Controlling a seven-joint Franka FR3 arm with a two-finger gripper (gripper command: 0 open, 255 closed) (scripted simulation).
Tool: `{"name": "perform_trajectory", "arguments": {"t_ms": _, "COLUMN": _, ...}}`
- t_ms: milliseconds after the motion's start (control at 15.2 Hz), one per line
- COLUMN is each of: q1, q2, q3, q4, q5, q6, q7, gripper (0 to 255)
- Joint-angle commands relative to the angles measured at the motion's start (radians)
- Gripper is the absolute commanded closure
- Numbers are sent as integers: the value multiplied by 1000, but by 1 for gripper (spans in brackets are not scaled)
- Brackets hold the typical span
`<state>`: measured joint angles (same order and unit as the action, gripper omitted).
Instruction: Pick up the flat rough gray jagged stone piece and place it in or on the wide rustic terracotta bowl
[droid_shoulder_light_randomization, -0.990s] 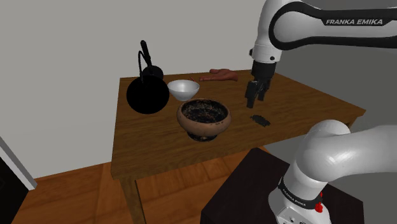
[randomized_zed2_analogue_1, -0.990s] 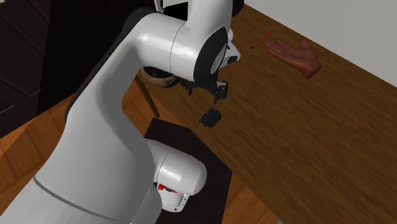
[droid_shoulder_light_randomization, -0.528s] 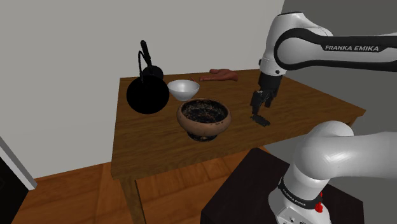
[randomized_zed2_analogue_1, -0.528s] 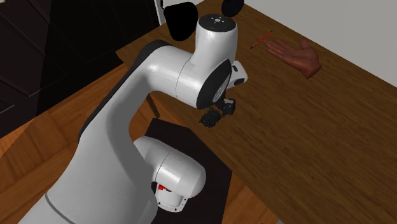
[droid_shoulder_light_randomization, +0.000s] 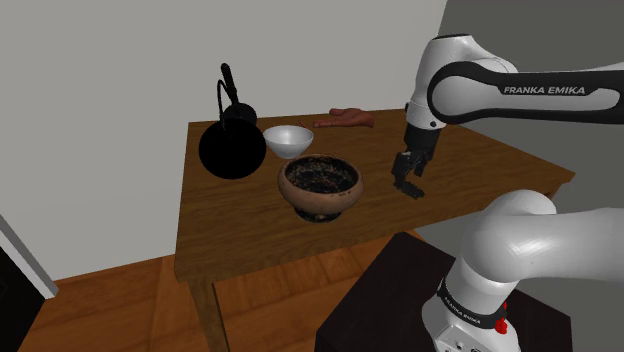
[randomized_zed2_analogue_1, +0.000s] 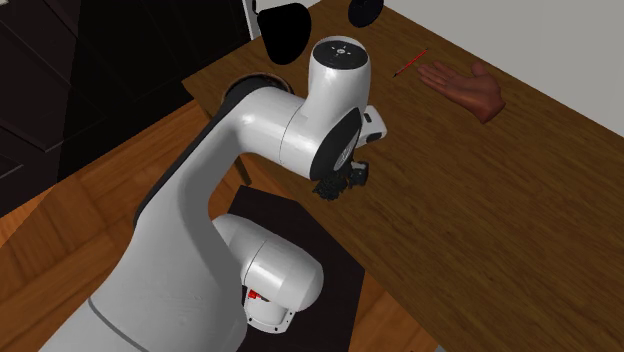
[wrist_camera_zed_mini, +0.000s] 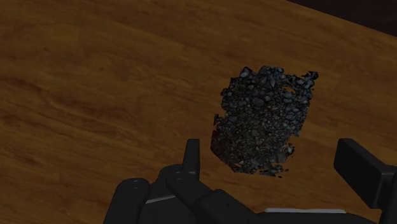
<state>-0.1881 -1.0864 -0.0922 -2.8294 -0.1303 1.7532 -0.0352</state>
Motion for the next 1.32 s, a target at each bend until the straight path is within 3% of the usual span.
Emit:
{"name": "perform_trajectory", "arguments": {"t_ms": 0, "q1": 0, "q2": 0, "q3": 0, "q4": -1, "q5": 0, "q6": 1, "q7": 0, "gripper": 0}}
{"name": "perform_trajectory", "arguments": {"t_ms": 198, "q1": 0, "q2": 0, "q3": 0, "q4": -1, "q5": 0, "q6": 1, "q7": 0, "gripper": 0}}
{"name": "perform_trajectory", "arguments": {"t_ms": 264, "q1": 0, "q2": 0, "q3": 0, "q4": -1, "q5": 0, "q6": 1, "q7": 0, "gripper": 255}}
{"name": "perform_trajectory", "arguments": {"t_ms": 858, "q1": 0, "q2": 0, "q3": 0, "q4": -1, "q5": 0, "q6": 1, "q7": 0, "gripper": 255}}
{"name": "perform_trajectory", "arguments": {"t_ms": 924, "q1": 0, "q2": 0, "q3": 0, "q4": -1, "q5": 0, "q6": 1, "q7": 0, "gripper": 0}}
{"name": "perform_trajectory", "arguments": {"t_ms": 1254, "q1": -28, "q2": -214, "q3": -102, "q4": 3, "q5": 33, "q6": -203, "q7": -85, "gripper": 0}}
